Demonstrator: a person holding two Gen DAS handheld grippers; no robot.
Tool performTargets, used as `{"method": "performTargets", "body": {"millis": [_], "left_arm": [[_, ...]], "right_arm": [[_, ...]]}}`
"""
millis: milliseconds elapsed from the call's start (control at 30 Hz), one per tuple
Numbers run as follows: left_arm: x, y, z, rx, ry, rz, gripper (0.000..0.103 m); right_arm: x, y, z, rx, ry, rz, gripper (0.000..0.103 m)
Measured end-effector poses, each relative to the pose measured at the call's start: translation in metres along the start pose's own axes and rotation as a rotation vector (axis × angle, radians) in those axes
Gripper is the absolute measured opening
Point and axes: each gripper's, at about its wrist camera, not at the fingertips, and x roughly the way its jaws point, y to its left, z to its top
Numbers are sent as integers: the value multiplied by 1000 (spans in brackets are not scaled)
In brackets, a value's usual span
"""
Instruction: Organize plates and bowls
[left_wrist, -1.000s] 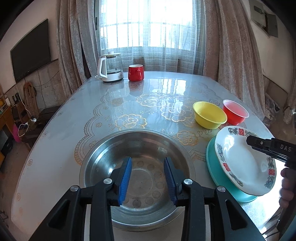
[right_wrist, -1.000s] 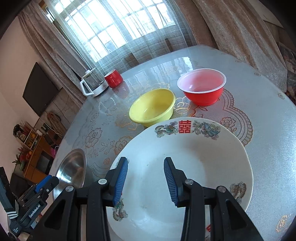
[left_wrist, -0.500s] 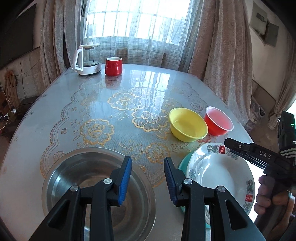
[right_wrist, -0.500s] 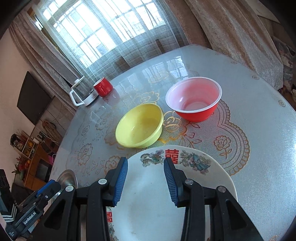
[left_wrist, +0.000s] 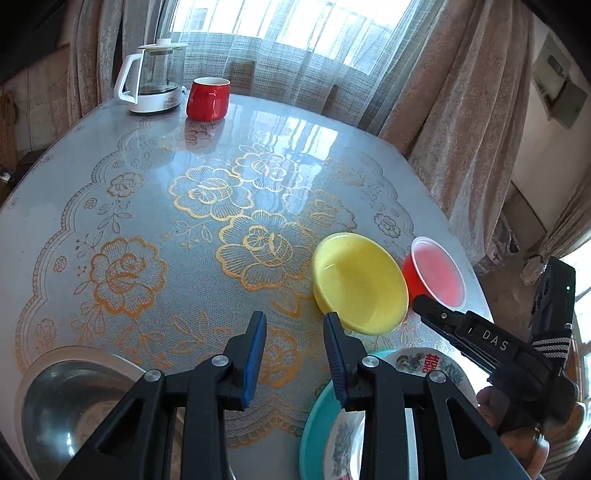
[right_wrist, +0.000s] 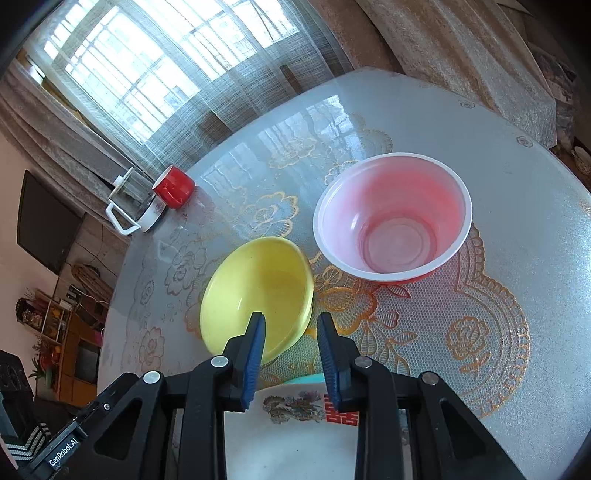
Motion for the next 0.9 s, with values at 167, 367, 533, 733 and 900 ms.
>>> {"method": "performTargets", "body": {"millis": [167, 367, 533, 733, 900], "left_arm": [[25, -9, 13, -21, 24, 7, 32], [52, -6, 21, -108, 72, 6, 30], [73, -7, 22, -124, 123, -17, 15], [67, -13, 20, -78, 87, -19, 9], [45, -8, 18, -80, 56, -15, 9]], "right_arm": [[13, 2, 4, 0, 20, -14, 25], [20, -1, 4, 1, 31, -18, 21], [26, -5, 3, 7, 50, -26, 17], [24, 0, 0, -24, 44, -21, 13], [13, 11, -3, -56, 29, 13, 13]]}}
